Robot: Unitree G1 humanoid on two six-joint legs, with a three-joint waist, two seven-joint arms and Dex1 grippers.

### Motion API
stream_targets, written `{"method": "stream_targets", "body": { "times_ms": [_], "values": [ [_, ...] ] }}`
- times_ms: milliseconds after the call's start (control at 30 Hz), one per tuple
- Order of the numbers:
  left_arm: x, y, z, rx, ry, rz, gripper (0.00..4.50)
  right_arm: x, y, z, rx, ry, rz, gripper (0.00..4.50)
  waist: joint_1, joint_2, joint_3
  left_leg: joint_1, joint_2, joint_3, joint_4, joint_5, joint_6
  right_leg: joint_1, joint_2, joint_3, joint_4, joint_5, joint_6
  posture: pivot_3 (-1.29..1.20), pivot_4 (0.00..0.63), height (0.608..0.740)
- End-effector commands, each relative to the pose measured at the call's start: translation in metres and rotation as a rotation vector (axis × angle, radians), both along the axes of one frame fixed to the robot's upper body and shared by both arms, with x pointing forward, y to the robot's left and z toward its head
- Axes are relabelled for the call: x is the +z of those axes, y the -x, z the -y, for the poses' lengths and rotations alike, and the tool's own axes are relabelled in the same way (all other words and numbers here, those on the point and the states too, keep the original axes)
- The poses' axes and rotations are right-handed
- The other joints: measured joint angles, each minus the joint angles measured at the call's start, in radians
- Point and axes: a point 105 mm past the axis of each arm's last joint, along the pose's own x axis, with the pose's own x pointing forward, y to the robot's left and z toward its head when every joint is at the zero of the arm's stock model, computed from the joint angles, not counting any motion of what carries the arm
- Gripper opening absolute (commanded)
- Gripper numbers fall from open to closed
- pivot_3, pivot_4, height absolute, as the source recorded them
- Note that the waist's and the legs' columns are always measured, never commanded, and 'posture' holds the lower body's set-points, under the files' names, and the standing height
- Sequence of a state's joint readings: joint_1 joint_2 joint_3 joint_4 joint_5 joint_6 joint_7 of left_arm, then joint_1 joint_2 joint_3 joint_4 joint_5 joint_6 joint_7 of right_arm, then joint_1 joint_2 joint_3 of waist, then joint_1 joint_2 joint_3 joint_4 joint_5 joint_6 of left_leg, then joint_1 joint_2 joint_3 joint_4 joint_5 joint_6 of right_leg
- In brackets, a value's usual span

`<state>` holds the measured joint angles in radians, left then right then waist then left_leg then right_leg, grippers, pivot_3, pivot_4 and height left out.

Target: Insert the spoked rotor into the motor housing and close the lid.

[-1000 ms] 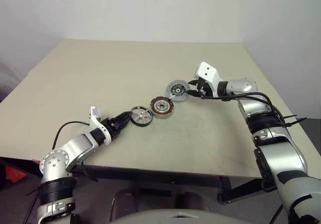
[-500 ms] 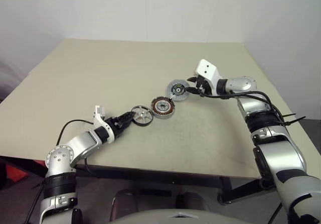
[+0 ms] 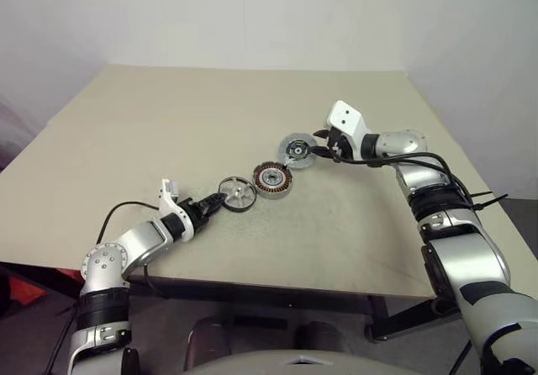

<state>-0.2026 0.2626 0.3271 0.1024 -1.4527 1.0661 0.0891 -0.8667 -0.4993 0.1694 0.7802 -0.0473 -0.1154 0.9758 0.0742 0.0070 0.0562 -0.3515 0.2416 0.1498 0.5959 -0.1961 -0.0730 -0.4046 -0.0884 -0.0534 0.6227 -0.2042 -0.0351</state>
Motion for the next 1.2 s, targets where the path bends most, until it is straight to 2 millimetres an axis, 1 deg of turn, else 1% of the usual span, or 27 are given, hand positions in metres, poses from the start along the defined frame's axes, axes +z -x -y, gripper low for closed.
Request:
{"method": "stream_targets", "body": {
  "times_ms": [33, 200, 333, 433, 500, 567, 633, 800, 900, 1033, 1200],
  "values": [
    [0.015, -0.003, 0.003, -0.015, 0.019, 0.069, 0.79, 0.022, -0.004, -0.002, 0.01, -0.025, 0.071, 1.99, 0.0, 0.0, 0.0, 0.0, 0.0, 0.0, 0.0, 0.0, 0.0, 0.0, 0.0, 0.0, 0.0, 0.0, 0.0, 0.0, 0.0, 0.74],
    [0.02, 0.002, -0.001, -0.018, 0.028, 0.096, 0.79, 0.021, -0.004, -0.001, 0.012, -0.023, 0.069, 1.99, 0.0, 0.0, 0.0, 0.0, 0.0, 0.0, 0.0, 0.0, 0.0, 0.0, 0.0, 0.0, 0.0, 0.0, 0.0, 0.0, 0.0, 0.74],
    [0.026, 0.013, -0.014, -0.002, 0.041, 0.117, 0.79, 0.019, -0.003, 0.003, 0.004, -0.017, 0.06, 1.99, -0.003, 0.0, 0.0, 0.0, 0.0, 0.0, 0.0, 0.0, 0.0, 0.0, 0.0, 0.0, 0.0, 0.0, 0.0, 0.0, 0.0, 0.74],
    [0.033, 0.018, -0.02, 0.016, 0.072, 0.138, 0.79, 0.014, -0.004, 0.013, -0.029, 0.021, 0.043, 1.99, -0.004, 0.0, 0.0, 0.0, 0.0, 0.0, 0.0, 0.0, 0.0, 0.0, 0.0, 0.0, 0.0, 0.0, 0.0, 0.0, 0.0, 0.74],
    [0.04, 0.016, -0.021, 0.028, 0.108, 0.159, 0.79, 0.008, -0.003, 0.021, -0.046, 0.059, 0.019, 1.99, -0.001, 0.0, 0.0, 0.0, 0.0, 0.0, 0.0, 0.0, 0.0, 0.0, 0.0, 0.0, 0.0, 0.0, 0.0, 0.0, 0.0, 0.74],
    [0.051, 0.008, -0.016, 0.034, 0.161, 0.191, 0.79, 0.002, 0.003, 0.027, -0.019, 0.095, -0.013, 1.99, 0.006, 0.0, 0.0, 0.0, 0.0, 0.0, 0.001, 0.0, 0.0, 0.0, 0.0, 0.0, 0.0, 0.0, 0.0, 0.0, 0.0, 0.74],
    [0.057, 0.001, -0.009, 0.027, 0.193, 0.207, 0.79, -0.002, 0.012, 0.028, 0.028, 0.112, -0.034, 1.99, 0.011, -0.001, 0.0, 0.0, -0.001, 0.0, 0.001, 0.0, 0.0, 0.002, 0.0, 0.0, 0.0, 0.0, 0.0, 0.0, 0.0, 0.74],
    [0.068, -0.019, 0.014, -0.01, 0.262, 0.214, 0.79, -0.009, 0.031, 0.02, 0.128, 0.114, -0.088, 1.99, 0.017, -0.001, 0.001, 0.001, 0.0, 0.0, 0.001, 0.0, 0.0, 0.002, 0.0, 0.0, 0.0, 0.0, 0.0, 0.0, 0.0, 0.74],
    [0.064, -0.031, 0.026, -0.041, 0.28, 0.184, 0.79, -0.01, 0.034, 0.015, 0.136, 0.107, -0.088, 1.99, 0.017, -0.001, 0.001, 0.0, 0.0, 0.0, 0.001, 0.0, 0.0, 0.002, 0.0, 0.001, 0.0, 0.0, 0.0, 0.0, 0.0, 0.74],
    [0.053, -0.039, 0.041, -0.083, 0.286, 0.127, 0.79, -0.009, 0.036, 0.012, 0.137, 0.096, -0.082, 1.99, 0.019, -0.001, 0.001, 0.001, 0.0, 0.0, 0.0, 0.0, 0.0, 0.002, 0.0, 0.001, 0.0, 0.0, 0.0, 0.0, 0.0, 0.74],
    [0.044, -0.045, 0.048, -0.099, 0.284, 0.091, 0.79, -0.008, 0.037, 0.014, 0.124, 0.095, -0.078, 1.99, 0.021, -0.002, 0.001, 0.0, -0.001, 0.0, 0.001, 0.0, 0.0, 0.002, 0.0, 0.0, 0.0, 0.0, 0.0, 0.0, 0.0, 0.74]
  ]
}}
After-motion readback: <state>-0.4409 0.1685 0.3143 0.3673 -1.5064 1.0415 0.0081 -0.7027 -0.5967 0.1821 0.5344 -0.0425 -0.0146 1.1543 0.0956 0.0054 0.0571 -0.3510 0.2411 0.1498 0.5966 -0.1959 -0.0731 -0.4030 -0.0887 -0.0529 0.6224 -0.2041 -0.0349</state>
